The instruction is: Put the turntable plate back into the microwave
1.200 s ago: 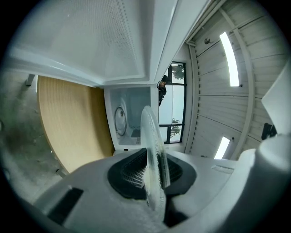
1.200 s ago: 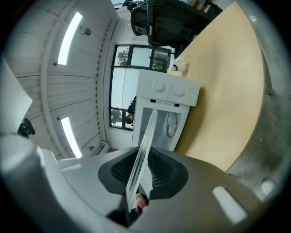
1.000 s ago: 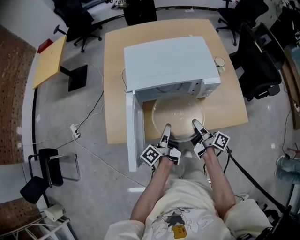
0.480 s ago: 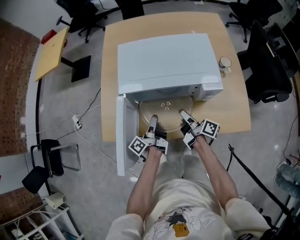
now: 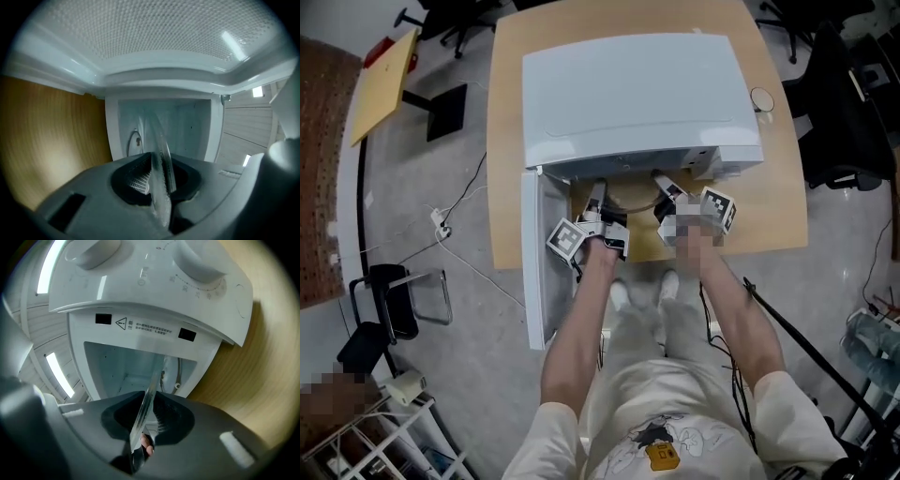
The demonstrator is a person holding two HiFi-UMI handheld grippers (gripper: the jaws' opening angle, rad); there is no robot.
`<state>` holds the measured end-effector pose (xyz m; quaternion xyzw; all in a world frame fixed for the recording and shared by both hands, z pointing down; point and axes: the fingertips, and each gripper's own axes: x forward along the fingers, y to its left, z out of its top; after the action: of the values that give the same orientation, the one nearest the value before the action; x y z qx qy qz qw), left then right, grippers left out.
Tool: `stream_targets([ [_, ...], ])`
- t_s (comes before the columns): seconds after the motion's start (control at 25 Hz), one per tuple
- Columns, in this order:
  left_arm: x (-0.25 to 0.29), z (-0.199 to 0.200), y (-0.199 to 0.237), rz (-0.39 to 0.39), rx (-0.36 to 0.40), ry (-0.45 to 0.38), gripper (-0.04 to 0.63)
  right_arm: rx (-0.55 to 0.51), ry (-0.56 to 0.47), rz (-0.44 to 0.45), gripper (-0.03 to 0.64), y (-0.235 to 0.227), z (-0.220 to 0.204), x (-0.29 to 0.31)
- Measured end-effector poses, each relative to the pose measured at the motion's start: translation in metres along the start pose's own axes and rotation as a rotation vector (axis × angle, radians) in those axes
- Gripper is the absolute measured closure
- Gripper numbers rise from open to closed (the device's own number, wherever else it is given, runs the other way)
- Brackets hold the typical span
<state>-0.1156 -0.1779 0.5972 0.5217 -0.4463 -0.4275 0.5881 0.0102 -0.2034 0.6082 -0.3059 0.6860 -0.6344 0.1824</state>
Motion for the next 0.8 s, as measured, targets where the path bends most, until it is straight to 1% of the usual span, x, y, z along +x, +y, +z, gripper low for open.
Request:
stream_targets([
  [0.2, 0.011, 0.009, 0.022, 0.028, -0.007, -0.022, 0.558, 0.009, -0.017, -0.037, 0.548, -0.016, 0.007, 0.011],
  [0.36, 0.022, 0.014, 0.028, 0.028, -0.002, -0.028, 0.56, -0.016, -0.015, -0.061, 0.539, -0.026, 0.011, 0.017],
  [0.4, 0.025, 0.016, 0.028, 0.031, 0.001, -0.029, 0.56, -0.021, -0.005, -0.07, 0.532, -0.028, 0.01, 0.018],
  [0.48, 0.029, 0.019, 0.029, 0.036, -0.003, -0.036, 0.558, 0.004, 0.015, -0.073, 0.484, -0.031, 0.003, 0.016],
  [0.52, 0.03, 0.02, 0.029, 0.039, -0.008, -0.039, 0.558, 0.032, 0.02, -0.064, 0.45, -0.031, -0.003, 0.012],
  [0.56, 0.031, 0.021, 0.029, 0.04, -0.013, -0.043, 0.558, 0.061, 0.025, -0.05, 0.44, -0.03, -0.01, 0.008],
  [0.64, 0.034, 0.024, 0.029, 0.038, -0.016, -0.048, 0.558, 0.103, 0.034, -0.021, 0.44, -0.029, -0.025, 0.002],
  [0.8, 0.036, 0.023, 0.031, 0.041, -0.019, -0.044, 0.558, 0.14, 0.032, 0.05, 0.43, -0.023, -0.04, 0.005],
])
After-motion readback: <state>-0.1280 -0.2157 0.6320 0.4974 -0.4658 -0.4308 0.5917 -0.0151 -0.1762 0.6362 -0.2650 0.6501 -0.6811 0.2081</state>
